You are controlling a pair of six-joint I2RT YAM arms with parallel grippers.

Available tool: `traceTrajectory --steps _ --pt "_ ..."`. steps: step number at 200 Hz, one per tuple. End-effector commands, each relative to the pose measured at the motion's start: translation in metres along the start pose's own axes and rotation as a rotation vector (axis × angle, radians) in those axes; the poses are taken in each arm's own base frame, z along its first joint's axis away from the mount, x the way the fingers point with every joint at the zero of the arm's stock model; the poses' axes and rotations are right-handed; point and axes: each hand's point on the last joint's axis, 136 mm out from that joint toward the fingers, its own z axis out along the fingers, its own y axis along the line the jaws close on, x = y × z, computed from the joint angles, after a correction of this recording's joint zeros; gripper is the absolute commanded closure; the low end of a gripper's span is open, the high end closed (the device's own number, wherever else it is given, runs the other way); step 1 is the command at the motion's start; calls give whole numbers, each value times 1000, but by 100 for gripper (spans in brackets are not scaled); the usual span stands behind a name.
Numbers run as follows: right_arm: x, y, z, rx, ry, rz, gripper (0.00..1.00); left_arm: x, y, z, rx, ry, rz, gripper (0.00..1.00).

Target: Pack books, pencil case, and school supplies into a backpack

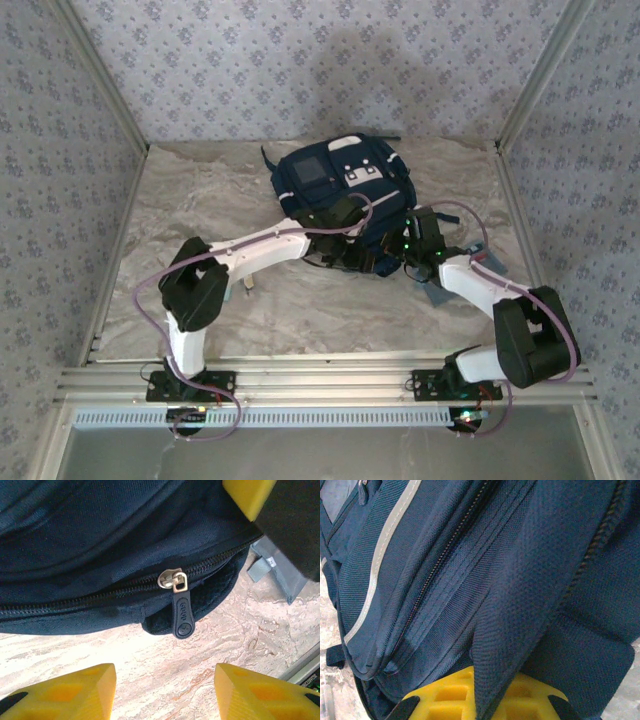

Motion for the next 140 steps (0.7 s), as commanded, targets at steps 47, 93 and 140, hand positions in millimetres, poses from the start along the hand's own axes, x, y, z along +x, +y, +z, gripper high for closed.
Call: traceTrajectory --steps 47,93,140 --pt "-20 24 -8 -76 -98 15 100 -12 -10 17 41 -12 -35 46" --pt "-22 27 -9 -87 -100 15 100 -17 5 42 -36 -6 -52 57" --pt "-20 21 -9 -65 -99 5 100 -17 10 38 -56 -15 -35 91"
